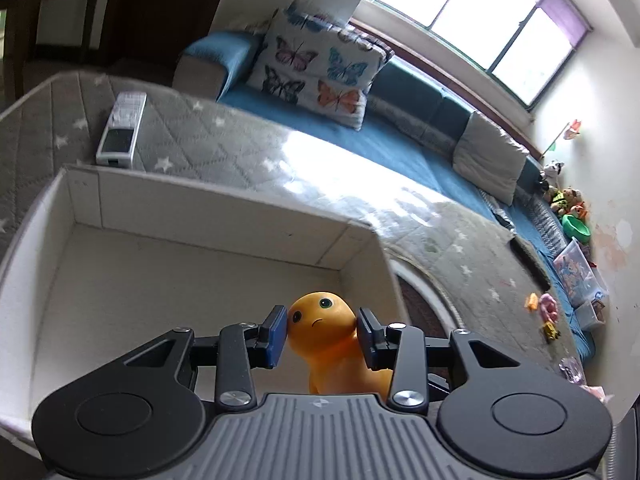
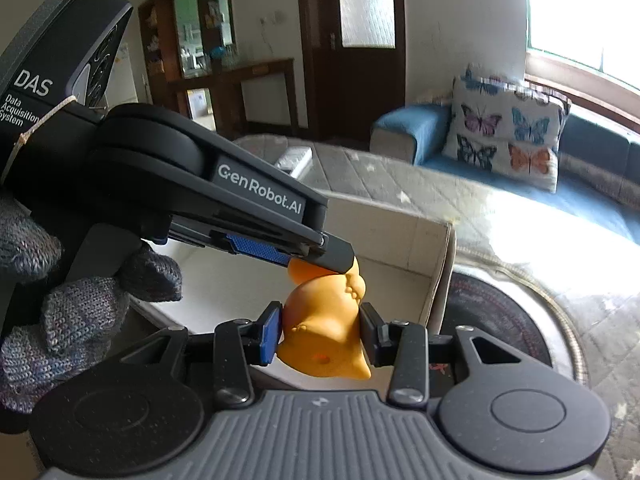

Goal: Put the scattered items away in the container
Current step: 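Carry the orange duck into the grey box and open the right gripper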

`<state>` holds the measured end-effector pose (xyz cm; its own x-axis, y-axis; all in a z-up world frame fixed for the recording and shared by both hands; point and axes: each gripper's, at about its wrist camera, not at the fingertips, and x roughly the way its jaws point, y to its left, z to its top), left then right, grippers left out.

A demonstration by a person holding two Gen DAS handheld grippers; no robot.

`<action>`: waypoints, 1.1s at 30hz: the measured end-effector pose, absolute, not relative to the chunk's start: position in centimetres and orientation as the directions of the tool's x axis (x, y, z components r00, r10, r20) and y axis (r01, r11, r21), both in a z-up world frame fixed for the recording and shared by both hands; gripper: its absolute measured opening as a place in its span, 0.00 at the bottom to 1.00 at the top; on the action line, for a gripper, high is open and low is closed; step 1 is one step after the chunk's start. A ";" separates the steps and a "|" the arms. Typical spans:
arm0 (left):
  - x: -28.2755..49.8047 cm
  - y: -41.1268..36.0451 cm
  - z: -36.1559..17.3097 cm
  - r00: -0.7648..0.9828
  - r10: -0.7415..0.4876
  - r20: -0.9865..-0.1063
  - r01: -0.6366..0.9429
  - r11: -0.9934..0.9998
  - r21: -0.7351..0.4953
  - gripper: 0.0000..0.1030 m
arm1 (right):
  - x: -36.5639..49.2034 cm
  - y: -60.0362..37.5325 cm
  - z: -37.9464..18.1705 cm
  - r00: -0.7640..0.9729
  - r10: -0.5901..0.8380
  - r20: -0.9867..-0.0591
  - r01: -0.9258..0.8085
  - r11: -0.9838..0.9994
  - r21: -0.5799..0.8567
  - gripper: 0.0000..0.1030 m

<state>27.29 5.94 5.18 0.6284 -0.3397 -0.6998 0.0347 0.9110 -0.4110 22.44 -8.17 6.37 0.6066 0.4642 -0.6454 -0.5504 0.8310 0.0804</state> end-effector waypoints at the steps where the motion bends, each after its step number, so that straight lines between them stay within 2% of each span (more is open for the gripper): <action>1: 27.7 6.0 4.8 0.624 -0.341 -0.703 0.032 0.910 -0.413 0.39 | 22.9 -8.1 6.0 0.600 0.460 -0.654 -0.548 0.832 0.083 0.40; 10: 29.4 5.9 2.3 0.587 -0.333 -0.738 0.015 0.916 -0.401 0.39 | 24.5 -7.1 3.3 0.562 0.432 -0.705 -0.543 0.836 0.079 0.40; 23: 29.3 5.4 2.3 0.590 -0.299 -0.750 0.014 0.933 -0.361 0.35 | 24.9 -5.7 2.5 0.562 0.412 -0.718 -0.549 0.834 0.049 0.41; 26: 29.1 5.5 2.6 0.602 -0.291 -0.744 0.015 0.935 -0.354 0.35 | 24.7 -5.6 2.7 0.569 0.404 -0.716 -0.547 0.837 0.038 0.42; 28: 29.0 5.6 2.9 0.608 -0.288 -0.740 0.013 0.936 -0.353 0.35 | 24.4 -5.5 2.9 0.580 0.393 -0.714 -0.542 0.840 0.022 0.50; 33: 28.3 5.9 3.7 0.630 -0.266 -0.730 0.004 0.941 -0.339 0.35 | 23.5 -5.3 3.7 0.612 0.373 -0.697 -0.532 0.847 -0.013 0.53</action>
<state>28.27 5.91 3.72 0.6296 -0.2661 -0.7300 0.0042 0.9407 -0.3393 23.54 -5.33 3.74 0.6117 0.3733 -0.6974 -0.5318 0.8467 -0.0132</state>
